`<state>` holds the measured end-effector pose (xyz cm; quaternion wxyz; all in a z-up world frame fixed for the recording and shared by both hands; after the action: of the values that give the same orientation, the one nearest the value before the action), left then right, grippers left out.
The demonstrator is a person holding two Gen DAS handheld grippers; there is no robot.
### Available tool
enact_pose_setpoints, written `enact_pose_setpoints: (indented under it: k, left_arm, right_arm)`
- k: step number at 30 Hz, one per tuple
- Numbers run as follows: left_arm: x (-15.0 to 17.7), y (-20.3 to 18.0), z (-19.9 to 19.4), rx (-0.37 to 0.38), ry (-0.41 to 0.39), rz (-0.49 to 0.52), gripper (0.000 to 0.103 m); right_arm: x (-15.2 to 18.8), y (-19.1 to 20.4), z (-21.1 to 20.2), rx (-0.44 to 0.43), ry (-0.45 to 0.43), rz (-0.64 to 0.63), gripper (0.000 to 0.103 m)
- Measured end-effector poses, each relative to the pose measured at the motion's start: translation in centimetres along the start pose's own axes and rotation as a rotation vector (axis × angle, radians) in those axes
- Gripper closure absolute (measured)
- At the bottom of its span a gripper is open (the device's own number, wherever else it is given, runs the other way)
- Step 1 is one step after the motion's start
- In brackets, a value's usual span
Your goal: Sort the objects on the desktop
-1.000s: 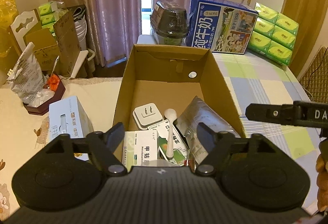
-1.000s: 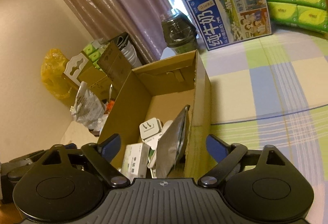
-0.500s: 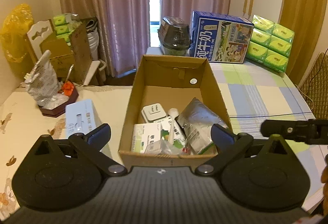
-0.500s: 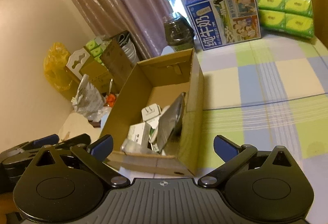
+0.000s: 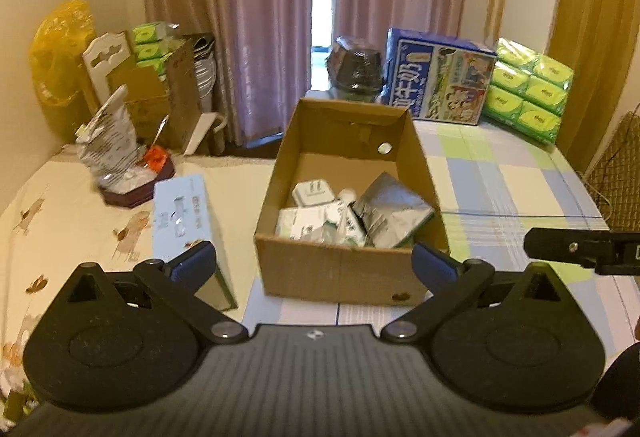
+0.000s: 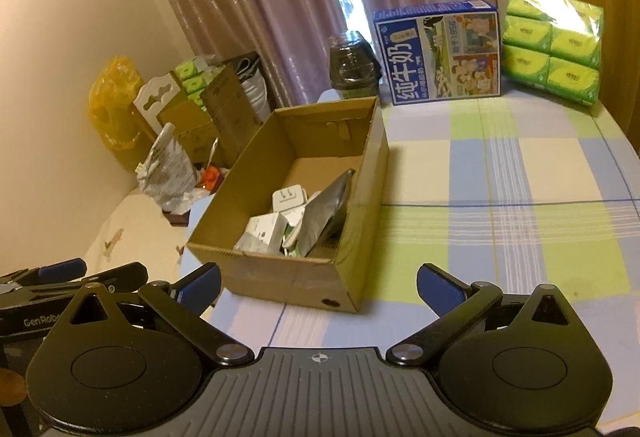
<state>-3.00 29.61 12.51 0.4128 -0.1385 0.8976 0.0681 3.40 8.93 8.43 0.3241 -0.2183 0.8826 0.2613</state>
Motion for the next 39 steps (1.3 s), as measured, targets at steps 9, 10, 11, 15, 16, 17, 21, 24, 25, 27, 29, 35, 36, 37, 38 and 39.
enact_pose_setpoints:
  k: [9,10,11,15,16,17,21,24,25,27,29,35,36,37,38,39]
  left_arm:
    - [2.2,0.4,-3.0,0.002,0.037,-0.052,0.001]
    - [2.4,0.4,-3.4,0.003,0.040,-0.054,0.001]
    - [2.6,0.4,-3.8,0.001,0.041,-0.052,0.001]
    - [3.3,0.3,-5.1,-0.015,0.045,-0.055,0.001]
    - [3.5,0.2,-5.4,-0.021,0.046,-0.056,0.001]
    - [3.7,0.1,-5.8,-0.026,0.044,-0.050,0.001]
    - [4.4,-0.3,-7.1,-0.036,0.037,-0.032,0.001]
    - [4.9,-0.5,-7.9,-0.030,0.031,-0.039,0.001]
    - [5.0,-0.5,-8.1,-0.031,0.032,-0.041,0.001]
    - [5.2,-0.7,-8.6,-0.038,0.029,-0.035,0.001]
    - [5.4,-1.0,-9.0,-0.047,0.025,-0.022,0.001]
    - [6.1,-1.5,-9.7,-0.032,0.020,-0.030,0.001]
    - [6.2,-1.6,-9.7,-0.032,0.018,-0.028,0.001]
    - [6.3,-1.7,-9.7,-0.032,0.016,-0.027,0.001]
    - [6.4,-1.7,-9.7,-0.031,0.017,-0.027,0.001]
    - [6.5,-1.8,-9.7,-0.029,0.018,-0.029,0.001]
  right_arm:
    - [2.5,0.9,-1.9,0.004,0.024,-0.037,0.002]
    - [2.9,1.1,-2.0,0.006,0.027,-0.046,0.002]
    - [3.2,1.2,-2.2,0.007,0.029,-0.055,0.002]
    - [4.6,1.7,-2.9,0.013,0.025,-0.078,0.002]
    - [4.8,1.8,-3.1,0.013,0.024,-0.079,0.002]
    - [5.1,1.9,-3.3,0.012,0.024,-0.084,0.002]
    - [6.0,2.5,-3.9,0.004,0.024,-0.107,0.002]
    - [6.7,2.7,-4.4,-0.003,0.023,-0.110,0.002]
    - [6.8,2.7,-4.6,-0.002,0.019,-0.110,0.002]
    - [7.0,2.5,-5.0,0.003,0.013,-0.104,0.002]
    - [7.2,2.3,-5.6,0.011,-0.003,-0.092,0.002]
    - [7.5,1.4,-6.6,0.055,-0.032,-0.081,0.002]
    - [7.6,1.2,-6.7,0.059,-0.031,-0.079,0.002]
    - [7.7,1.1,-6.8,0.062,-0.029,-0.077,0.002]
    - [7.8,1.0,-6.9,0.065,-0.028,-0.077,0.002]
    - [7.9,0.9,-7.1,0.069,-0.028,-0.079,0.002]
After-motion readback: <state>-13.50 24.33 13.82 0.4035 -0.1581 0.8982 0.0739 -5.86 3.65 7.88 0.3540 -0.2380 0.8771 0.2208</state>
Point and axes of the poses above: each gripper's, at about its wrist camera, not at the fingertips, and z roughly the way its jaws point, y to its left, x to its underside, the point moved 1 cm from there along z, roughly the way its jaws point, and after that the axes turned 1 degree about z, right-handed, at the moved point
